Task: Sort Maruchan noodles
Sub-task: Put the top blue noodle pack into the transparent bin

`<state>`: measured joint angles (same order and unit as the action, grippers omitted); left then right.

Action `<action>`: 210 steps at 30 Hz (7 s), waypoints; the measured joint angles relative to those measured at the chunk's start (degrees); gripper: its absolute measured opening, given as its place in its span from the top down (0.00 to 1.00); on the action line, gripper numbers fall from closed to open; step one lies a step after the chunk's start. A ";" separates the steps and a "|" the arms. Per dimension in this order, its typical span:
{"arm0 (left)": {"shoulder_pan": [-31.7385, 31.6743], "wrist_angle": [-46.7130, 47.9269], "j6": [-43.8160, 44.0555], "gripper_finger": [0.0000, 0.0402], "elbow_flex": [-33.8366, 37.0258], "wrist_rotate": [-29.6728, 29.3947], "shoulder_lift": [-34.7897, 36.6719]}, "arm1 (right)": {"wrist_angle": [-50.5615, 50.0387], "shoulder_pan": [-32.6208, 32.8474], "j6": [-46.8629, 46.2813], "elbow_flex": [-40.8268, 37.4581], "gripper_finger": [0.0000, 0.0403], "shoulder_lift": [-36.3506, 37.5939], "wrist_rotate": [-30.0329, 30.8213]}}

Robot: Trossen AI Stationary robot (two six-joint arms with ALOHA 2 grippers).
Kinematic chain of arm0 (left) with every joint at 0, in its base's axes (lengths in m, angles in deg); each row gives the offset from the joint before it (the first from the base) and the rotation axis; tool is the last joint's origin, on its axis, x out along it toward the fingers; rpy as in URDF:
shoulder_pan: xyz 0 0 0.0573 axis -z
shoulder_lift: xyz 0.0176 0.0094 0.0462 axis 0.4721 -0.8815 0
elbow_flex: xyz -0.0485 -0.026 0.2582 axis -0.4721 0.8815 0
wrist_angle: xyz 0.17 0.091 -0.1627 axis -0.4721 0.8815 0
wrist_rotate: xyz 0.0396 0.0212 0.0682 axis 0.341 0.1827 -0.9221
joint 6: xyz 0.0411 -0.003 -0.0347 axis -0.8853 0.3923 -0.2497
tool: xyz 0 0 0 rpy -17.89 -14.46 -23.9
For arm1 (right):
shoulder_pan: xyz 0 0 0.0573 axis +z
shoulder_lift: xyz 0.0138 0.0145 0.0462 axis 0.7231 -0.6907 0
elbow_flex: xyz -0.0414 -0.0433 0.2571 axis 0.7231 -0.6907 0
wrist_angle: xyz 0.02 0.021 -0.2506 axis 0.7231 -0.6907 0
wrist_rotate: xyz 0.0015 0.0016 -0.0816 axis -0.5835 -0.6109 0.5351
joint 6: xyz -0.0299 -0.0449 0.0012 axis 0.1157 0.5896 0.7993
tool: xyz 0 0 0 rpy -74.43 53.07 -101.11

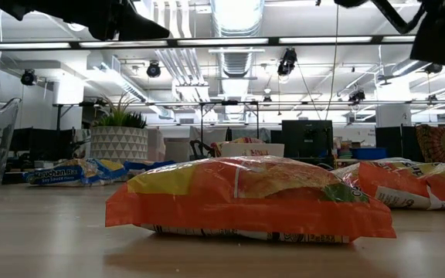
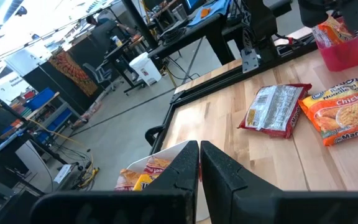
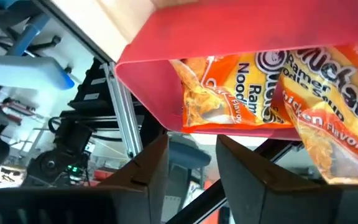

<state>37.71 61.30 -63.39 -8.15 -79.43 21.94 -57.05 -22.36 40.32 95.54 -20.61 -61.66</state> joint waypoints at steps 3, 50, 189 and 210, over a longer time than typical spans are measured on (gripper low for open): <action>0.00 0.00 0.20 1.00 0.00 0.02 0.00 | 0.33 -0.18 1.61 0.78 0.67 1.00 2.78; 0.00 1.31 3.21 1.00 0.11 0.06 0.00 | 3.55 12.42 -15.62 -4.62 0.98 16.72 38.22; -19.22 32.18 23.50 1.00 -20.63 10.29 -46.06 | 86.76 -31.13 63.77 -43.56 0.98 48.67 48.75; -7.40 35.73 31.71 0.84 -31.38 25.74 -43.59 | 92.73 -31.13 67.21 -42.75 0.98 48.62 43.21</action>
<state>30.31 97.03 -31.68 -39.54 -53.69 -21.65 35.69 -53.49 107.52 52.79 28.02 -18.45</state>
